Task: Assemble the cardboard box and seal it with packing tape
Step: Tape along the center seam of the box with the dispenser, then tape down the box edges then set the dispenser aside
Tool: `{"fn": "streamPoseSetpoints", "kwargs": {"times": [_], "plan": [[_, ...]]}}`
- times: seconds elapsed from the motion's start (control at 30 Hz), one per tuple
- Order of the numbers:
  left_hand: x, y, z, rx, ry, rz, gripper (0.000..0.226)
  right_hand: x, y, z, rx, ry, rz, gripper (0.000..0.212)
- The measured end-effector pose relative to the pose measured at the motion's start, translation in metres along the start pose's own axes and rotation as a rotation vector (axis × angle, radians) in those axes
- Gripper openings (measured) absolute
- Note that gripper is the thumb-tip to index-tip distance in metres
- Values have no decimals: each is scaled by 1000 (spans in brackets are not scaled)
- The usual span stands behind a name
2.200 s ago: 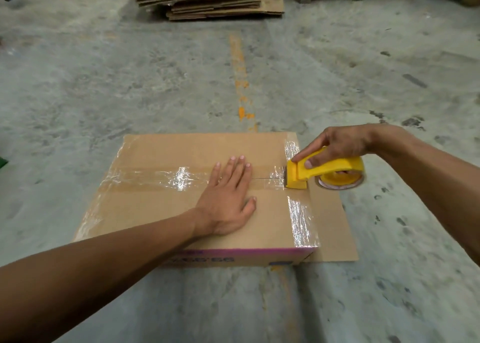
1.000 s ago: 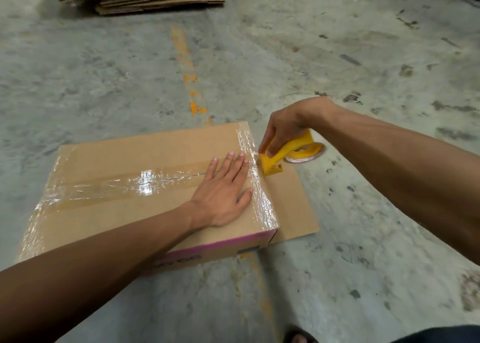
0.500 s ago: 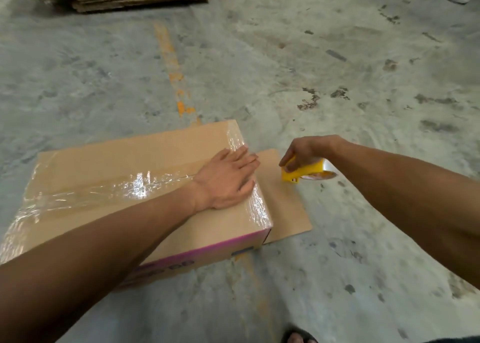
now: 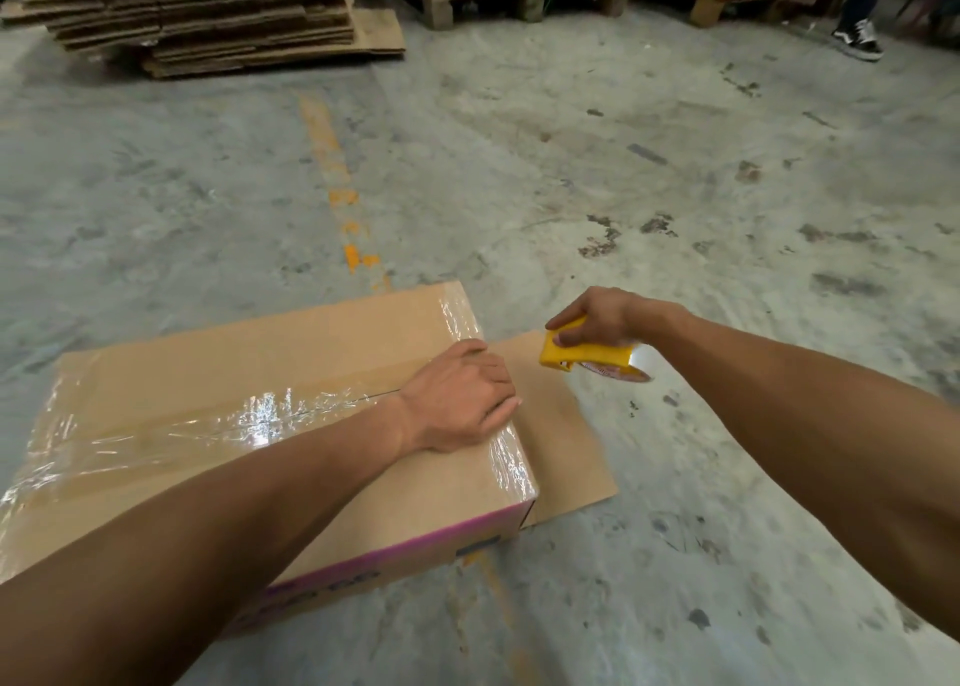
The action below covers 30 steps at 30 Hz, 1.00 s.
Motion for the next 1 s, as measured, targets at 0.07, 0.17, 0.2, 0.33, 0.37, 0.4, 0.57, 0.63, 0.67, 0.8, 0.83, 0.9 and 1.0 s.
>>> {"fn": "streamPoseSetpoints", "kwargs": {"times": [0.07, 0.17, 0.2, 0.33, 0.37, 0.4, 0.57, 0.63, 0.67, 0.8, 0.83, 0.9, 1.0], "plan": [[-11, -3, 0, -22, 71, -4, 40, 3, -10, 5, -65, -15, -88, 42], [-28, -10, 3, -48, 128, 66, 35, 11, -25, 14, -143, -38, -261, 41], [-35, -10, 5, -46, 152, 105, 32, 15, -29, 17, -152, -54, -370, 39], [-48, -22, 20, -96, 197, 248, 27, 45, -42, 37, -60, -175, -835, 35], [-40, -30, 27, -159, 147, 259, 25, 53, -45, 41, -23, -199, -881, 34], [-28, -38, 37, -224, 55, 269, 23, 62, -47, 46, 9, -221, -900, 32], [53, -63, 110, -485, -758, 733, 21, 106, -41, 65, 366, -286, -921, 36], [61, -59, 135, -542, -1073, 1225, 26, 123, -35, 77, 506, -289, -877, 36], [57, -57, 143, -528, -1175, 1458, 34, 132, -33, 82, 564, -295, -863, 40], [40, -70, 159, -525, -1190, 1969, 53, 161, -22, 88, 712, -328, -797, 54], [38, -74, 161, -539, -1176, 2018, 52, 166, -20, 89, 733, -341, -781, 59], [37, -81, 163, -585, -1153, 2080, 49, 174, -18, 92, 776, -366, -781, 65], [36, -91, 163, -638, -1109, 2128, 43, 182, -21, 96, 814, -388, -819, 63]]}}
Point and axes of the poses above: each hand's wrist, its own z-axis away from the middle knuckle, its own y-axis out of the palm, x = y × z, the point moved 7 cm from there along -z, towards the middle knuckle, and after that the axes turned 12 degrees about y, right-handed, at the moved point
